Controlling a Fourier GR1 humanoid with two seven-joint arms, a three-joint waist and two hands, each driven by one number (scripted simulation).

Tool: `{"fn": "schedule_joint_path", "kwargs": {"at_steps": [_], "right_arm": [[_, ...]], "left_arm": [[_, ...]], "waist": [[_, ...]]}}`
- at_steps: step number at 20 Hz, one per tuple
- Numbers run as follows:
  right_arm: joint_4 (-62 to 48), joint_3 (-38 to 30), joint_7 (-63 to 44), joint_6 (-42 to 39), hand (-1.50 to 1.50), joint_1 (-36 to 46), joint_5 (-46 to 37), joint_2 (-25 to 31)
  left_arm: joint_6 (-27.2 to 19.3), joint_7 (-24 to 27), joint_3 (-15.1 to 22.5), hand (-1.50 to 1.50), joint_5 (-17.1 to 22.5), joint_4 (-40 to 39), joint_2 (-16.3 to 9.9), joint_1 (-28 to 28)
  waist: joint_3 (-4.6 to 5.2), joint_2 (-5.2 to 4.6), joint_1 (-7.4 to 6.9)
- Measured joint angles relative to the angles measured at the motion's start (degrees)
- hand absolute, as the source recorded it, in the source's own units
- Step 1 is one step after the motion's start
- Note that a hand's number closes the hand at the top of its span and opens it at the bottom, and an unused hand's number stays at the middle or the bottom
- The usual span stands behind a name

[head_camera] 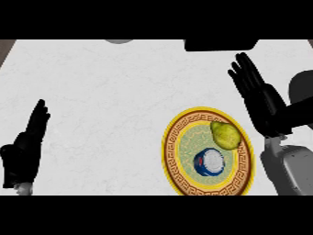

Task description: Pick the can from the plate and place it in the pan

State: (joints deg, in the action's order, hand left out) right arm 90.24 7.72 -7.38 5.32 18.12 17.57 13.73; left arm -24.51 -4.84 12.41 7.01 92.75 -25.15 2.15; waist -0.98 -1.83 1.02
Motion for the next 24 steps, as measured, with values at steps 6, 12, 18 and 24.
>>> {"fn": "schedule_joint_path", "kwargs": {"at_steps": [6, 12, 18, 24], "right_arm": [[3.4, 0.0, 6.1, -12.5, 1.5, -0.8, 6.1, 1.9], [6.8, -4.1, 13.9, -16.0, -1.5, -13.3, 0.8, 10.0], [7.5, -8.2, 24.1, -22.5, -1.5, -20.9, -5.3, 17.0], [11.5, -7.2, 20.1, -24.7, -1.5, -19.5, -11.3, 20.7]], "left_arm": [[3.9, 4.6, 2.8, 0.0, 1.6, 1.6, 3.9, -3.2], [8.5, 9.5, 4.9, 0.0, 4.7, 0.8, 8.0, -3.9], [10.5, 12.2, 6.0, 0.0, 4.4, -1.3, 10.6, -4.2], [11.7, 11.0, 5.5, 0.0, 4.0, -1.8, 11.5, -5.9]], "waist": [[0.73, 1.44, -0.28], [0.98, 1.87, 0.72], [0.97, 1.89, -0.07], [1.0, 1.87, -0.79]]}}
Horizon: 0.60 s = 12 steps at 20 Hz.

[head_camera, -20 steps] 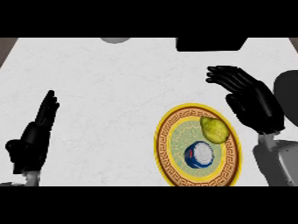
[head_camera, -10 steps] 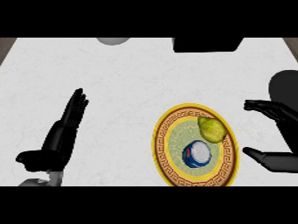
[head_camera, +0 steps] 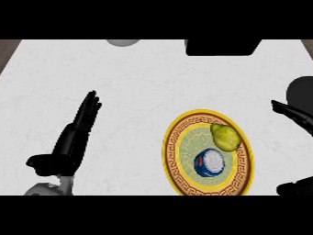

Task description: Pick the can from the plate and place it in the pan

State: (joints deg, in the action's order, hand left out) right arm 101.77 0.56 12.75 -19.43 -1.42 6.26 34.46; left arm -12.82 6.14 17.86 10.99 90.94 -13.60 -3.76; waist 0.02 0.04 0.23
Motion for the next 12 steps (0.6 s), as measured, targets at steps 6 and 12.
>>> {"fn": "schedule_joint_path", "kwargs": {"at_steps": [6, 12], "right_arm": [[3.4, 6.4, -11.7, -2.3, -1.5, 6.7, -6.4, 2.2], [4.6, 16.5, -19.5, -5.8, -1.5, 10.8, -17.0, 2.9]], "left_arm": [[1.2, 1.3, 0.0, 0.0, -0.4, -1.5, 0.7, 0.1], [1.5, 1.2, -0.2, 0.0, -0.8, -1.3, 1.2, 0.1]], "waist": [[0.06, -0.06, -0.7], [0.06, -0.06, -1.02]]}}
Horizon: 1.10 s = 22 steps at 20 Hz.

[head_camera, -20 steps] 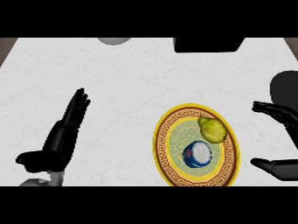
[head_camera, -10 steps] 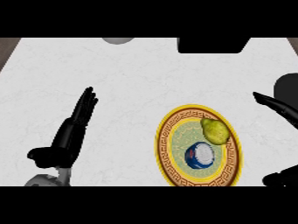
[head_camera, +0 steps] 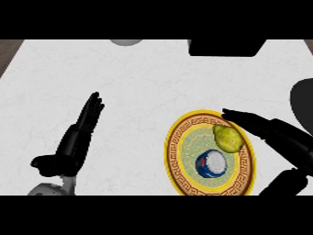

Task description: Pick the can from the plate and place it in the pan

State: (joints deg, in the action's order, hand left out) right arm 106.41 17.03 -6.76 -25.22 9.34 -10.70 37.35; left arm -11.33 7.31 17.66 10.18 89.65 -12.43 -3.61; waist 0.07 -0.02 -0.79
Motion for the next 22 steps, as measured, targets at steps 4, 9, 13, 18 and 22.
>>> {"fn": "schedule_joint_path", "kwargs": {"at_steps": [4, 9, 13, 18, 22], "right_arm": [[-1.1, 5.9, -2.8, -1.1, -1.5, 1.5, -7.5, -1.6], [-2.3, 9.4, -6.4, -2.9, -1.5, 1.9, -13.9, -6.0], [-4.2, 9.5, -6.1, -4.1, -1.5, 1.2, -17.8, -9.7], [-6.4, 7.6, -4.3, -4.7, -1.5, -0.1, -21.7, -12.3], [-8.9, 6.6, -2.8, -3.9, -1.5, -0.4, -24.3, -15.6]], "left_arm": [[0.0, 0.9, -0.2, 0.0, -0.6, -0.3, 0.6, 0.6], [0.6, 0.0, -0.9, 0.0, -2.0, 1.0, 1.1, 1.3], [1.8, 0.5, -2.3, 0.0, -2.8, -0.4, 2.4, 1.0], [3.5, 0.5, -3.5, 0.0, -3.8, 0.7, 3.1, 2.5], [4.6, -0.4, -4.7, 0.0, -4.4, 0.8, 3.7, 2.1]], "waist": [[-0.03, 0.0, 0.16], [-0.06, 0.03, 0.45], [-0.07, 0.03, 0.62], [-0.07, 0.04, 0.68], [-0.08, 0.03, 0.7]]}}
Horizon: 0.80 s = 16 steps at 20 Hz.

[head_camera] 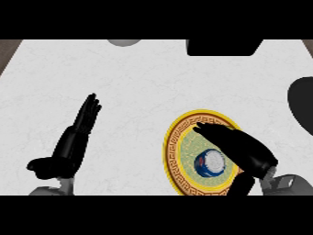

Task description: Pick the can from the plate and place it in the pan

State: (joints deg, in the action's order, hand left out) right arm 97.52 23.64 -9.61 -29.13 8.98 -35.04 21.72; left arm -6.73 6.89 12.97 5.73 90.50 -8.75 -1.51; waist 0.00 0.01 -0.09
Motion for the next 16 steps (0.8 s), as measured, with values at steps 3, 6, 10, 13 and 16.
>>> {"fn": "schedule_joint_path", "kwargs": {"at_steps": [3, 6, 10, 13, 16], "right_arm": [[-1.5, -1.0, 1.5, 0.0, -1.5, 0.0, -1.5, -1.9], [-4.1, -1.2, 2.4, 0.6, -1.5, 0.4, -3.8, -4.3], [-6.6, -1.0, 2.2, 0.3, -1.5, 0.6, -6.6, -6.6], [-9.4, -1.4, 3.2, 0.3, 1.5, 1.4, -8.5, -7.7], [-12.1, 0.5, 6.5, 0.0, 1.5, 3.2, -10.7, -6.9]], "left_arm": [[0.2, -0.3, 0.0, 0.0, -1.1, 0.8, 0.9, 1.1], [0.8, -1.1, -0.6, 0.0, -1.5, 1.7, 1.5, 1.4], [1.1, -0.7, -1.2, 0.0, -2.5, 0.9, 2.7, 0.7], [1.4, 0.1, -1.5, 0.0, -3.4, -0.5, 3.5, 0.3], [2.2, 0.6, -1.8, 0.0, -3.2, -1.2, 3.6, 0.1]], "waist": [[0.0, 0.0, -0.01], [0.01, 0.01, -0.04], [0.01, 0.0, -0.03], [0.1, 0.11, 0.01], [0.38, 0.44, -0.09]]}}
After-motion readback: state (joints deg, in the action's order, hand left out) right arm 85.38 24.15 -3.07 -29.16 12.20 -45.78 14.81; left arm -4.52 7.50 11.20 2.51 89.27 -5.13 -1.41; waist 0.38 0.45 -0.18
